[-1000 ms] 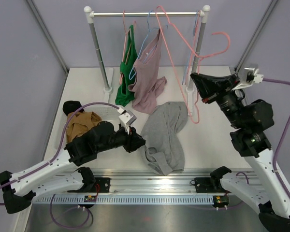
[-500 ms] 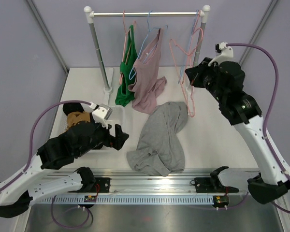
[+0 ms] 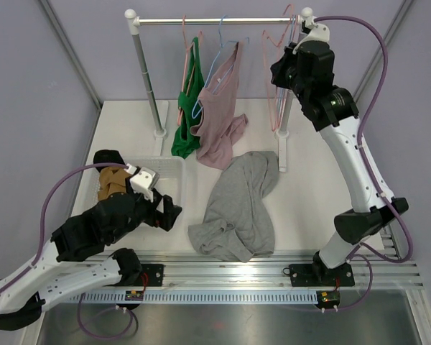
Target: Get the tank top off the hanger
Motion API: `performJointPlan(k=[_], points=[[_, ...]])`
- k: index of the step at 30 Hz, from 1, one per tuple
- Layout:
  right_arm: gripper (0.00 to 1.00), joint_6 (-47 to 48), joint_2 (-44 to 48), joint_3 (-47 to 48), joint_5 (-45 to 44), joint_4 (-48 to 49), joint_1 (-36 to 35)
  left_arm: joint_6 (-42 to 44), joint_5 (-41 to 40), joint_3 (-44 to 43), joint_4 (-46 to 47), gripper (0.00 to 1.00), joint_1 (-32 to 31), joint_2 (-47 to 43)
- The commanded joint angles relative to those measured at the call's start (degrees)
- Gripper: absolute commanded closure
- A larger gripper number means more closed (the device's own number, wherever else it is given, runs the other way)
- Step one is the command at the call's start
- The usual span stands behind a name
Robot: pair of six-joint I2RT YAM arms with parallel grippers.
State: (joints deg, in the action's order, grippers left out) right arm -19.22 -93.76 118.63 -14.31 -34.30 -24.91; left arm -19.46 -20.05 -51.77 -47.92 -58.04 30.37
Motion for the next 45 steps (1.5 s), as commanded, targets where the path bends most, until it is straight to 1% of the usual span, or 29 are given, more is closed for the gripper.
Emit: performJointPlan(k=[1,8,11,15,22,23,24,26,27,29,30,32,33,34,35,37,38,39,41,42,44,45], points=[[1.0,0.5,-4.4,6.52,-1.43,-1.29,2.58,1.09,-0.78,-0.09,2.31,0.01,-0.05,1.88],[1.0,2.61,-9.16,9.87,-0.37,-2.08,5.31,1.09,-0.34,0.0,2.39,0.01,0.03,1.8],[1.0,3.14,-9.08,8.91,-0.9,-2.08,6.01,1.01,-0.6,0.0,2.48,0.01,-0.05,1.01],[1.0,3.32,-7.76,5.39,-1.69,-0.94,6.8,0.83,-0.6,0.0,2.57,0.01,0.03,0.74],[1.0,4.8,-8.37,5.21,0.24,-1.82,7.86,0.39,-1.48,-0.52,1.96,0.01,-0.05,2.06],[0.97,4.81,-8.46,5.3,0.42,-1.91,7.86,-0.22,-2.61,-0.87,1.87,0.01,0.03,2.5],[0.91,4.81,-8.29,5.38,0.42,-2.08,7.86,-0.66,-3.06,-1.66,1.61,0.01,-0.05,3.28],[0.75,4.81,-7.94,5.65,0.77,-2.61,7.77,-2.41,-3.85,-2.63,1.08,0.01,-0.05,4.95],[0.64,4.81,-7.24,6.17,1.38,-2.87,7.85,-3.03,-3.68,-3.51,1.34,0.01,-0.05,6.79],[0.53,4.72,-6.09,6.53,2.35,-4.01,7.85,-4.53,-2.54,-3.69,2.82,0.01,-0.05,8.47],[0.44,4.63,-4.61,6.79,2.87,-4.54,7.86,-4.79,-1.75,-3.6,3.88,0.01,-0.05,9.52],[0.41,4.63,-2.76,6.7,3.67,-6.03,7.86,-6.02,0.53,-3.25,7.48,0.01,-0.14,12.77],[0.36,4.72,-0.4,6.36,4.8,-6.73,7.86,-6.46,1.06,-3.08,8.97,0.01,-0.23,14.09],[0.22,4.98,0.84,5.92,5.77,-8.13,7.86,-7.42,1.85,-2.9,11.6,0.01,-0.58,17.15],[0.13,5.33,2.25,4.69,6.74,-8.93,7.86,-7.95,2.21,-2.9,12.93,0.01,-0.84,18.92],[0.01,5.95,7.17,2.67,9.73,-10.77,7.86,-8.66,3.35,-3.07,17.06,0.01,-1.98,22.87],[0.01,6.13,8.92,1.36,10.69,-11.04,7.77,-9.44,3.35,-3.68,18.2,0.01,-2.6,26.89],[0.0,6.39,12.86,-1.79,12.62,-11.22,7.85,-9.8,3.44,-4.13,20.22,0.01,-3.65,29.46],[0.0,6.83,16.92,-5.23,13.69,-11.4,7.85,-10.42,3.62,-5.27,21.99,0.01,-4.53,33.51],[0.01,6.74,21.12,-8.64,14.04,-11.31,7.86,-10.59,3.62,-6.32,23.47,0.01,-5.15,37.88],[0.01,6.92,25.18,-14.26,15.96,-10.44,7.86,-11.38,4.14,-7.73,24.8,0.01,-5.33,42.12],[0.01,6.92,29.12,-15.96,17.19,-10.17,7.86,-11.65,4.41,-8.95,25.5,0.01,-5.42,45.79]])
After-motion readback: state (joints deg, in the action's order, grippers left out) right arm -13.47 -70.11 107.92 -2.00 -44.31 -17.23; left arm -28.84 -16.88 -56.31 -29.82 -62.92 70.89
